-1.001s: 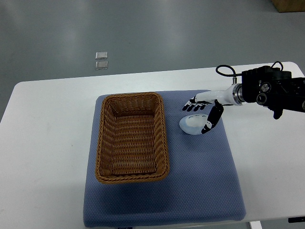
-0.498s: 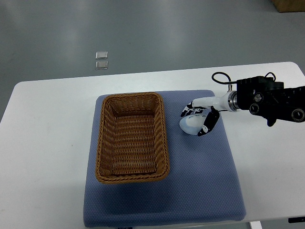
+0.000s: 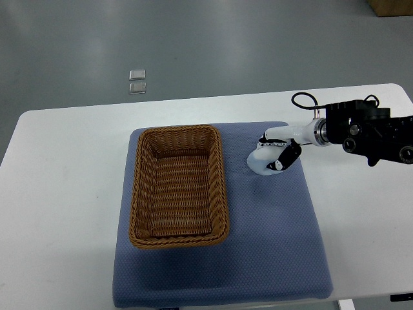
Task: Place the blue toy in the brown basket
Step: 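Lift the toy with the right hand and carry it over the basket, then lower the toy into the wicker basket and open the right hand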
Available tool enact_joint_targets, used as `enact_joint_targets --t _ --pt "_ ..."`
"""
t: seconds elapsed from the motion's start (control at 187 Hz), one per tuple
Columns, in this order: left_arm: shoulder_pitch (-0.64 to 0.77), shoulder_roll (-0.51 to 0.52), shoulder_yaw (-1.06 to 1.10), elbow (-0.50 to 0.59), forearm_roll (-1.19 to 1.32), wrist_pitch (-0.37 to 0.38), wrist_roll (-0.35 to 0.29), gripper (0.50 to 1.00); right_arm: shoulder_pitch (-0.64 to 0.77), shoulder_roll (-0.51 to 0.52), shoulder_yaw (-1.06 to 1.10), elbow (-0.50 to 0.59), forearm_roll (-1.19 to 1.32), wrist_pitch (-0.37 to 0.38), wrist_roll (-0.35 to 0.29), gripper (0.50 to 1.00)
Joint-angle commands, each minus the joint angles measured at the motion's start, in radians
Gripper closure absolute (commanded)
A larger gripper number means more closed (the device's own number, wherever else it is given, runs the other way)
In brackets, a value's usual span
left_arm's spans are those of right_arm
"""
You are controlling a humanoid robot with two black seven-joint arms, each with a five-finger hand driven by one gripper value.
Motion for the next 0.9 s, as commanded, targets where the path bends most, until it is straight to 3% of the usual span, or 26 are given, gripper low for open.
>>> enact_joint_targets --t 0.0,0.214,0.471,0.771,0.894 --pt "0.0 0.0 0.0 0.002 0.0 0.001 0.0 0.5 0.065 -0.014 0.002 0.026 0.011 0.008 0.001 1.0" --pt "0.0 0.0 0.0 -0.003 0.0 0.001 0.0 0.5 0.216 0.006 -0.003 0.061 0.077 0.021 0.001 1.0" --pt "0.0 0.0 0.002 -0.008 0.0 0.0 0.0 0.5 0.304 0.212 -0.066 0.047 0.113 0.009 0.003 1.0" --pt "-0.003 0.0 0.003 -0.017 0.003 0.0 0.0 0.5 0.287 0.489 -0.101 -0.132 0.129 -0.003 0.003 1.0" --pt "-0.003 0.0 0.003 -0.021 0.001 0.0 0.0 0.5 0.244 0.494 -0.118 -0.182 0.129 -0.031 0.004 1.0"
